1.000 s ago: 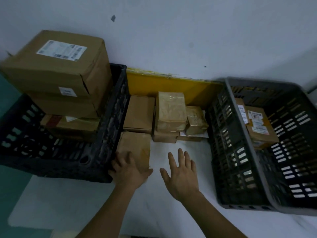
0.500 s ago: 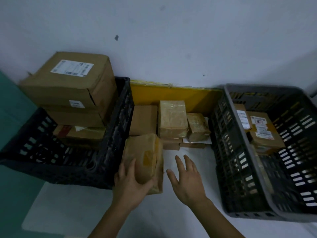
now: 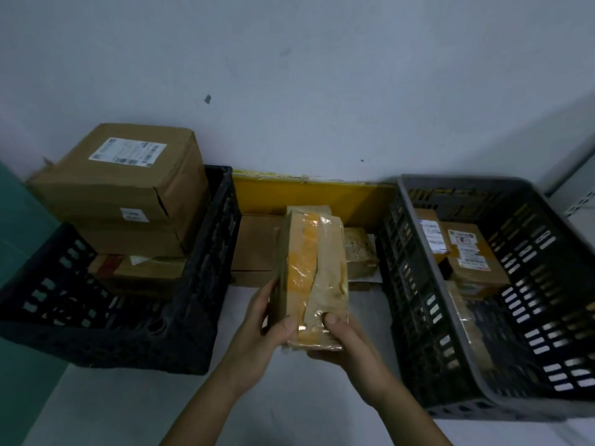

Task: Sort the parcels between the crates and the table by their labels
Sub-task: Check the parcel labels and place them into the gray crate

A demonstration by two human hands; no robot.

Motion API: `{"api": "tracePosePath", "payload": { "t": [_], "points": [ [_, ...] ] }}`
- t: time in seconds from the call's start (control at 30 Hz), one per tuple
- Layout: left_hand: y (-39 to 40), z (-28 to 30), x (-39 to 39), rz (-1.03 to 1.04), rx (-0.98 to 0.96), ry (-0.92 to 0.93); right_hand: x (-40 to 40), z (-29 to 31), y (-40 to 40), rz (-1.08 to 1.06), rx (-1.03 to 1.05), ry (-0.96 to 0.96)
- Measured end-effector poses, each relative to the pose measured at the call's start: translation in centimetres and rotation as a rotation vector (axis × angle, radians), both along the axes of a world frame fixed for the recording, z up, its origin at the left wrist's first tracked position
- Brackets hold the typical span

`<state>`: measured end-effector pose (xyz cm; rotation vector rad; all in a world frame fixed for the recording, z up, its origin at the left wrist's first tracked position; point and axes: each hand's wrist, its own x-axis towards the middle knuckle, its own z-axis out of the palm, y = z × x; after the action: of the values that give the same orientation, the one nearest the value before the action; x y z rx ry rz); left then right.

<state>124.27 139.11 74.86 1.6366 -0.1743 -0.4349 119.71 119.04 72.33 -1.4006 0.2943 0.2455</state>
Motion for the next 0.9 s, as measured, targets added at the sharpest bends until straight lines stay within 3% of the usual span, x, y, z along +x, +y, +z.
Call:
{"api": "tracePosePath", "payload": {
  "t": [0.23,0.37,0.5,0.57,0.63,0.77,0.9],
  "points": [
    [-0.7,2.0,0.2,-0.07,-0.011,-0.009,-0.6,2.1,-0.3,-0.095,-0.03,-0.108],
    [-1.5,3.1,0.1,0.045,0.069,-0.068,-0.4,2.8,-0.4,-0.156,-0.11,-0.198],
    [-2.3,3.7,0.6,0.234,0.12,-0.219,-0.2,2.9,-0.7,-0.25,-0.557,-0.207],
    [-3.1,4.4,0.8,0.199,0.071,-0.214,-0.5,3.7,-0.2,-0.239,-0.808,-0.203],
    [-3.8,5.0,1.1,0.132,0.079,-0.214,-1.1,4.5,0.7,-0.221,-0.92,-0.279],
    [-3.7,5.8,2.5,0.159,0.064,-0.201,-2.3,5.6,0.7,-0.298,-0.925,-0.414],
    [-3.3,6.0,2.9,0.11,-0.074,-0.127,-2.4,6.7,-1.4,-0.391,-0.894,-0.385]
  ]
}}
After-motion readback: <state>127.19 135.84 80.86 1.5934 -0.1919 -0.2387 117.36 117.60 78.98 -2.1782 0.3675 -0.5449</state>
